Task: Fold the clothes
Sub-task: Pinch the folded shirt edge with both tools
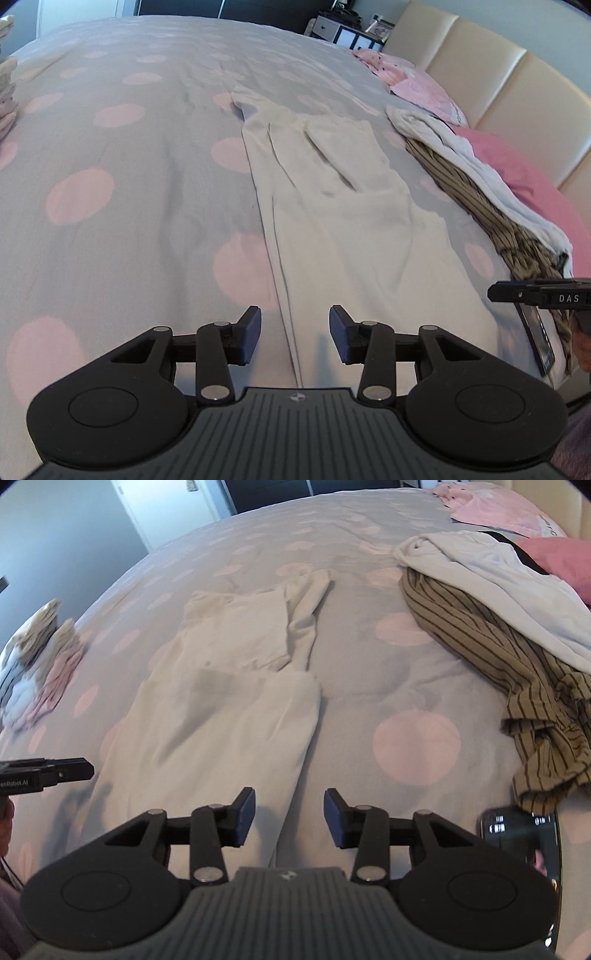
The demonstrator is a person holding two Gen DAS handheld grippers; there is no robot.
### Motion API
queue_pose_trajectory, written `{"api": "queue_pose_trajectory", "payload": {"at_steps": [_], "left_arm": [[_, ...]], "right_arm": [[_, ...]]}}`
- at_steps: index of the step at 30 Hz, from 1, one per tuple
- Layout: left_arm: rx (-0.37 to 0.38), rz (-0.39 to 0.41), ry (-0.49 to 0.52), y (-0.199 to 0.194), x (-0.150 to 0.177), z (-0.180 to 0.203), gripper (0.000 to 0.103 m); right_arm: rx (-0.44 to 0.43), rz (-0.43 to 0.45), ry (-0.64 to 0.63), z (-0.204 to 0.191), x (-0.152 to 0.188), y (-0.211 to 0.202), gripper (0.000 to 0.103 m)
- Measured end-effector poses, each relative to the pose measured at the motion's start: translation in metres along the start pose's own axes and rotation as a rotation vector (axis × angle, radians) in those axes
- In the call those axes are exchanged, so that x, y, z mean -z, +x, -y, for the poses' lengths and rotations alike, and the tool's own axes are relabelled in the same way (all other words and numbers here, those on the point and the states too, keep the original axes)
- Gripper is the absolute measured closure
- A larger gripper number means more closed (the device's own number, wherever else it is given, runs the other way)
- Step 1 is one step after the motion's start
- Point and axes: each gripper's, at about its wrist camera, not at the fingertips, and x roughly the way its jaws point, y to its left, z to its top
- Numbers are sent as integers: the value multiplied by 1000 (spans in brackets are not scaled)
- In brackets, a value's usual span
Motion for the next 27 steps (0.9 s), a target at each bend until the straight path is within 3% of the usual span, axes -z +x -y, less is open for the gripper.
{"api": "queue_pose_trajectory", "payload": {"at_steps": [9, 14, 18, 19, 21, 22, 24, 27], "left_arm": [[23, 75, -20, 41, -41, -7, 64], [-1, 120, 43, 58, -46, -1, 65], [-36, 112, 70, 70, -48, 2, 78], [-32, 114, 58, 70, -48, 1, 84], [-20, 128, 43, 67, -49, -2, 94], [-13, 136, 41, 65, -49, -2, 98], [0, 150, 48, 58, -49, 0, 99], [-9, 170, 44, 50, -47, -2, 100]], "right_arm": [[12, 34, 100, 20, -41, 44, 58], [-21, 47, 157, 32, -52, 58, 58], [-38, 58, 184, 36, -52, 67, 58], [-49, 62, 187, 35, -53, 68, 61], [-67, 76, 165, 31, -54, 65, 81], [-69, 85, 145, 27, -54, 63, 83], [-75, 104, 115, 21, -57, 58, 93], [-95, 131, 93, 14, -60, 52, 96]]}}
